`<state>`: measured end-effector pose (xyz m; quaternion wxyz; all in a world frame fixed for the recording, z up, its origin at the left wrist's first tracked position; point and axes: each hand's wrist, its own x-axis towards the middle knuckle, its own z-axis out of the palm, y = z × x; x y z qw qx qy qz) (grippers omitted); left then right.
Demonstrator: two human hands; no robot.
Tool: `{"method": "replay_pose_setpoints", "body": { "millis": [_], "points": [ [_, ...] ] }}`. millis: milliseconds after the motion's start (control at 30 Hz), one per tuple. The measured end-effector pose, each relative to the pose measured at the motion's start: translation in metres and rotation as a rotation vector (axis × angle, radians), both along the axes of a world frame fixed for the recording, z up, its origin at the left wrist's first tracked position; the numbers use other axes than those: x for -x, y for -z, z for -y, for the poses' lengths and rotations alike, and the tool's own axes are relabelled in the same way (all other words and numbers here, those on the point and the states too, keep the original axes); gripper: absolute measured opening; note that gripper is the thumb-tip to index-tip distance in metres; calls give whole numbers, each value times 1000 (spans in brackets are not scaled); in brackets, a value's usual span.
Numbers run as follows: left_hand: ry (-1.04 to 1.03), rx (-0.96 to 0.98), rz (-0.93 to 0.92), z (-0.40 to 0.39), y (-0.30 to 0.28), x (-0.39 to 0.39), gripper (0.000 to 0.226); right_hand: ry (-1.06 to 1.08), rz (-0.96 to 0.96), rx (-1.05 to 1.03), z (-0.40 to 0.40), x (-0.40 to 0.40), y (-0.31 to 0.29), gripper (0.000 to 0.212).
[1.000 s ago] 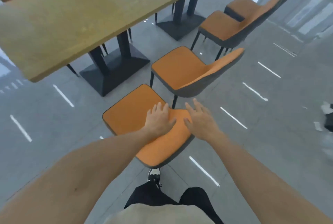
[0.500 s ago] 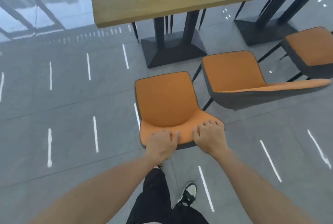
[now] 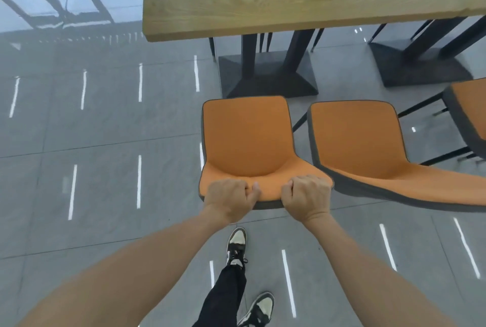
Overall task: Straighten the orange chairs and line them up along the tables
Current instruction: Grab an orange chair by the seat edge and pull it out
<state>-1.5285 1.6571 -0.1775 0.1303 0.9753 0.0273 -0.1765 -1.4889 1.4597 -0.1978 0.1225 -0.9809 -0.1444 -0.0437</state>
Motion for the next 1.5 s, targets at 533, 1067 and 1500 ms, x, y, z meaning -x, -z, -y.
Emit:
{"method": "replay_pose_setpoints", "body": {
  "millis": [533, 1067, 1500],
  "points": [
    [-34, -18, 141, -29, 14, -202, 74, 33, 47, -23, -34, -207, -5, 39],
    [-60, -41, 9, -40, -1, -217, 57, -140, -636, 90, -28, -246, -32, 43],
    [-52, 14, -80, 171, -40, -185, 80, -36, -526, 207, 201, -161, -78, 61]
  ]
}}
